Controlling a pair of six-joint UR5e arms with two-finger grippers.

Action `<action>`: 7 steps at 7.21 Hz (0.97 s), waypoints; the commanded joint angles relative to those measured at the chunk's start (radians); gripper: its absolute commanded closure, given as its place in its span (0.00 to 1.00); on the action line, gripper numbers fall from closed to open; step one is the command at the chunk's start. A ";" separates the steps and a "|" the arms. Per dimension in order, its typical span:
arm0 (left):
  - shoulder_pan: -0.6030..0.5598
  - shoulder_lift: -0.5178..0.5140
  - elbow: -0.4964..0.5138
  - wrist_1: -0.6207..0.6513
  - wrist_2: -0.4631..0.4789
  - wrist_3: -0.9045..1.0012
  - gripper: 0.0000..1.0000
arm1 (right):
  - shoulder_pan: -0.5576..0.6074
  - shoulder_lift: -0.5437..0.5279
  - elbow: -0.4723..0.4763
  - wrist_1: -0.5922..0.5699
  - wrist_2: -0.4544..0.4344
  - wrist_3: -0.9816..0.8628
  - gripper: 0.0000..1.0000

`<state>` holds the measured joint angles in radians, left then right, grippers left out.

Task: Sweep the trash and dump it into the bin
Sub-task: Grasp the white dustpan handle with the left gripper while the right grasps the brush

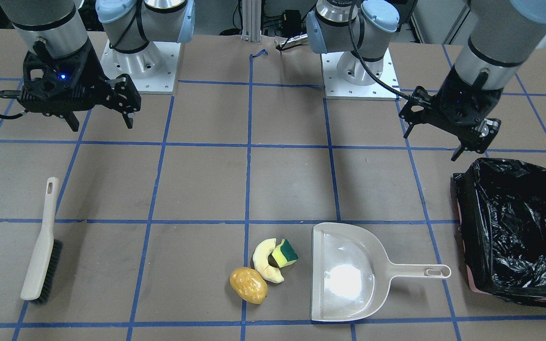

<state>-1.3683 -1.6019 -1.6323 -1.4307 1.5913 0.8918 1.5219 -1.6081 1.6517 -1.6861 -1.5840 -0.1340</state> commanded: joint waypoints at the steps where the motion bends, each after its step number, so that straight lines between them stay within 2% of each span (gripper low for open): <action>1: 0.037 -0.125 -0.001 0.132 -0.010 0.313 0.00 | -0.174 0.020 0.005 0.006 0.001 -0.028 0.00; 2: 0.037 -0.183 0.003 0.223 -0.014 0.373 0.00 | -0.216 0.063 0.010 0.008 -0.001 -0.062 0.00; 4: 0.037 -0.274 0.040 0.275 -0.025 0.652 0.00 | -0.224 0.127 0.011 -0.020 0.001 -0.113 0.00; 6: 0.037 -0.367 0.129 0.273 -0.027 0.867 0.00 | -0.271 0.172 0.063 -0.148 0.013 -0.267 0.00; 7: 0.035 -0.407 0.140 0.277 -0.028 0.916 0.00 | -0.293 0.206 0.118 -0.288 0.003 -0.350 0.00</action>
<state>-1.3318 -1.9577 -1.5190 -1.1577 1.5648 1.7242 1.2557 -1.4384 1.7150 -1.8415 -1.5775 -0.3867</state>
